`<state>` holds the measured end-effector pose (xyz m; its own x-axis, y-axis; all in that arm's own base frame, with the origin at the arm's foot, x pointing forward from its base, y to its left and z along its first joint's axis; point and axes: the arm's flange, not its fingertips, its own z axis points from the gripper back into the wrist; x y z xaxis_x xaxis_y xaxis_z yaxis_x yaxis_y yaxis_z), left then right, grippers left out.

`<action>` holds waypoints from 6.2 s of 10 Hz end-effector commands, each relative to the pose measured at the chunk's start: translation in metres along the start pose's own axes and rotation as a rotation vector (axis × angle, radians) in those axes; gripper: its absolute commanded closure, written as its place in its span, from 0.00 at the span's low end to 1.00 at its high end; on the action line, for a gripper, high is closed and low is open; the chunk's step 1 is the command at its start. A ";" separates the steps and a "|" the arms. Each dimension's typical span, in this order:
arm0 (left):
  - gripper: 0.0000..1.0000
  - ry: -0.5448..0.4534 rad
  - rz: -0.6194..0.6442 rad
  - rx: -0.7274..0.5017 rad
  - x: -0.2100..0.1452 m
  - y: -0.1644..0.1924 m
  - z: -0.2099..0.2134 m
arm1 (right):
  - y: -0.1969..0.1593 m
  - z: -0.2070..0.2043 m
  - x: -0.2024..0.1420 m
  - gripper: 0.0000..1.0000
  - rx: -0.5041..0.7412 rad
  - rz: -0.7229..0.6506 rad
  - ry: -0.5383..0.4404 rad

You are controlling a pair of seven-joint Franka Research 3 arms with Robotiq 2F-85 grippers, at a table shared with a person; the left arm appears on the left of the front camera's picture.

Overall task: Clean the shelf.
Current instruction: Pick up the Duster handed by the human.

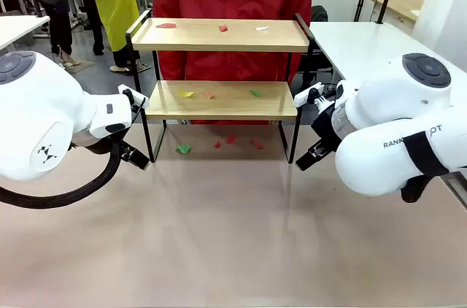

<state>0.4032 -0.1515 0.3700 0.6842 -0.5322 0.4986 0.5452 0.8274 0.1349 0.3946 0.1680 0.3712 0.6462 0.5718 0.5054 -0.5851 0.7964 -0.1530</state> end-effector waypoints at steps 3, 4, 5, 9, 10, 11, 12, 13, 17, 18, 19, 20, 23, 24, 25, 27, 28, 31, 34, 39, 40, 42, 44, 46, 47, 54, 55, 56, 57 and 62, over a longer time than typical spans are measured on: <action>0.00 0.000 0.000 0.000 0.000 0.000 0.000 | 0.000 0.000 0.000 0.00 0.000 0.000 0.000; 0.00 0.000 0.000 0.000 0.000 0.000 0.000 | 0.000 0.000 0.000 0.00 0.000 0.000 0.000; 0.00 0.000 0.000 0.000 0.000 0.000 0.000 | 0.000 0.000 0.000 0.00 0.000 0.000 0.000; 0.00 0.000 0.000 0.000 0.000 0.000 0.000 | 0.000 0.000 0.000 0.00 0.000 0.000 0.000; 0.00 0.000 0.000 0.000 0.000 0.000 0.000 | 0.000 0.000 0.000 0.00 0.000 0.000 0.000; 0.00 -0.020 -0.018 -0.142 0.010 0.006 0.016 | 0.000 0.000 0.000 0.00 0.000 0.001 0.000; 0.00 -0.042 -0.008 -0.163 0.022 0.020 0.037 | -0.013 0.018 0.014 0.00 0.029 -0.034 -0.033; 0.00 -0.031 -0.020 -0.172 0.027 0.033 0.057 | -0.027 0.039 0.019 0.00 0.035 -0.060 -0.069; 0.00 -0.061 -0.178 -0.325 0.021 0.094 0.119 | -0.108 0.122 -0.002 0.00 0.192 -0.081 -0.219; 0.00 -0.095 -0.258 -0.412 0.017 0.115 0.123 | -0.135 0.135 -0.013 0.00 0.259 -0.033 -0.273; 0.00 -0.139 -0.301 -0.456 0.011 0.138 0.122 | -0.162 0.143 -0.025 0.00 0.320 0.012 -0.323; 0.00 -0.198 -0.325 -0.515 0.001 0.161 0.119 | -0.187 0.146 -0.039 0.00 0.365 0.040 -0.373; 0.00 -0.405 -0.419 -0.620 -0.026 0.214 0.089 | -0.256 0.131 -0.082 0.00 0.434 0.100 -0.589; 0.00 -0.453 -0.427 -0.618 -0.032 0.224 0.079 | -0.269 0.124 -0.093 0.00 0.432 0.085 -0.640; 0.00 -0.523 -0.429 -0.623 -0.038 0.232 0.072 | -0.281 0.120 -0.102 0.00 0.420 0.058 -0.679; 0.00 -0.608 -0.407 -0.610 -0.042 0.236 0.066 | -0.300 0.111 -0.113 0.00 0.396 0.053 -0.739; 0.00 -0.610 -0.352 -0.606 -0.042 0.230 0.070 | -0.298 0.106 -0.112 0.00 0.377 0.030 -0.705; 0.00 -0.568 -0.403 -0.607 -0.049 0.233 0.068 | -0.288 0.126 -0.122 0.00 0.382 0.033 -0.702; 0.00 -0.617 -0.297 -0.592 -0.044 0.252 0.059 | -0.287 0.118 -0.124 0.00 0.409 0.002 -0.690; 0.00 -0.804 -0.179 -0.749 -0.056 0.316 0.016 | -0.351 0.081 -0.123 0.00 0.474 0.064 -0.843; 0.00 -0.832 -0.197 -0.744 -0.057 0.319 0.009 | -0.362 0.073 -0.125 0.00 0.483 0.050 -0.867; 0.00 -0.955 -0.277 -0.706 -0.059 0.326 -0.003 | -0.381 0.058 -0.131 0.00 0.464 0.025 -0.884; 0.00 -0.982 -0.324 -0.735 -0.061 0.329 -0.015 | -0.392 0.049 -0.138 0.00 0.468 -0.004 -0.894; 0.00 -0.997 -0.324 -0.753 -0.061 0.329 -0.017 | -0.399 0.046 -0.142 0.00 0.468 -0.014 -0.902; 0.00 -1.004 -0.325 -0.751 -0.061 0.330 -0.016 | -0.401 0.045 -0.142 0.00 0.466 -0.018 -0.902; 0.00 -0.979 -0.318 -0.760 -0.063 0.327 -0.016 | -0.397 0.046 -0.147 0.00 0.470 -0.024 -0.870; 0.00 -0.979 -0.318 -0.760 -0.063 0.327 -0.016 | -0.397 0.046 -0.147 0.00 0.470 -0.024 -0.870; 0.00 -0.979 -0.318 -0.760 -0.063 0.327 -0.016 | -0.397 0.046 -0.147 0.00 0.470 -0.024 -0.870; 0.00 -0.979 -0.318 -0.760 -0.063 0.327 -0.016 | -0.397 0.046 -0.147 0.00 0.470 -0.024 -0.870; 0.00 -0.979 -0.318 -0.760 -0.063 0.327 -0.016 | -0.397 0.046 -0.147 0.00 0.470 -0.024 -0.870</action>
<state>0.5471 0.1513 0.3675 0.0174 -0.0653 0.9977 0.9760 0.2175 -0.0028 0.5092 -0.2428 0.3958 0.1882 0.0650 0.9800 -0.8327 0.5397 0.1241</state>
